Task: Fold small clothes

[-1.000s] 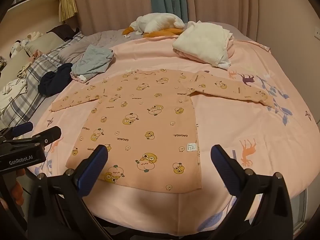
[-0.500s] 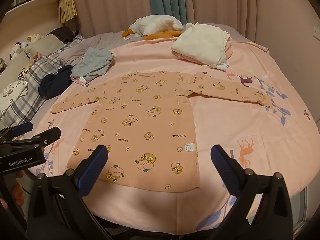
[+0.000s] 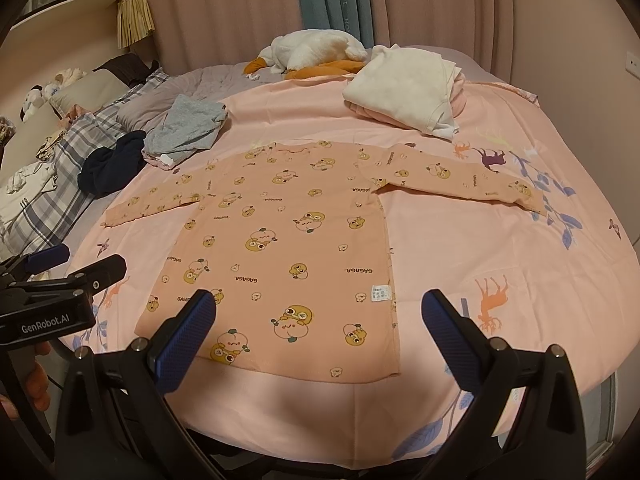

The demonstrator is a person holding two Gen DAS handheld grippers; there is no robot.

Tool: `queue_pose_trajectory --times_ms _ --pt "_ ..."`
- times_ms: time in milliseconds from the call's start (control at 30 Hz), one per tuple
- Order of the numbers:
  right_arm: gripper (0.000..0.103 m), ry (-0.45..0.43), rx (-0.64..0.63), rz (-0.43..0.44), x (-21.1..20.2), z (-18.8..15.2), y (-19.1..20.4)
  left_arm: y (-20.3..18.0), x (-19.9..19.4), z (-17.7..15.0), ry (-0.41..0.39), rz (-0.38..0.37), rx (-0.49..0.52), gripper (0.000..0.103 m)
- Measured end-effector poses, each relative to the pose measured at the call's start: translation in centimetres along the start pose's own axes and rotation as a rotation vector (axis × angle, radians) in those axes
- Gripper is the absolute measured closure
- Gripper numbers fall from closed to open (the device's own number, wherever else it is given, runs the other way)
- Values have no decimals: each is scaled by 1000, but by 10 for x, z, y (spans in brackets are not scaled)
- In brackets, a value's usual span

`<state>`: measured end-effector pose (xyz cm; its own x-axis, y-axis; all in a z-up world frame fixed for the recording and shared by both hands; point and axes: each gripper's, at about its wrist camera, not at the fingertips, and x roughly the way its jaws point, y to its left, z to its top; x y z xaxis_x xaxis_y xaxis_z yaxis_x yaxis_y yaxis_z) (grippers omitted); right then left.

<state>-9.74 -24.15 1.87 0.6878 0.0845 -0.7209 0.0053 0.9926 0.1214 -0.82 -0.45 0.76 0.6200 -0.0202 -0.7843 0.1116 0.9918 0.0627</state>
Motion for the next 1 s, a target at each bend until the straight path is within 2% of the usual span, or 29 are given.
queue_pose_trajectory --times_ms 1000 --pt "0 0 7 6 0 -7 4 -5 0 -3 5 -2 3 0"
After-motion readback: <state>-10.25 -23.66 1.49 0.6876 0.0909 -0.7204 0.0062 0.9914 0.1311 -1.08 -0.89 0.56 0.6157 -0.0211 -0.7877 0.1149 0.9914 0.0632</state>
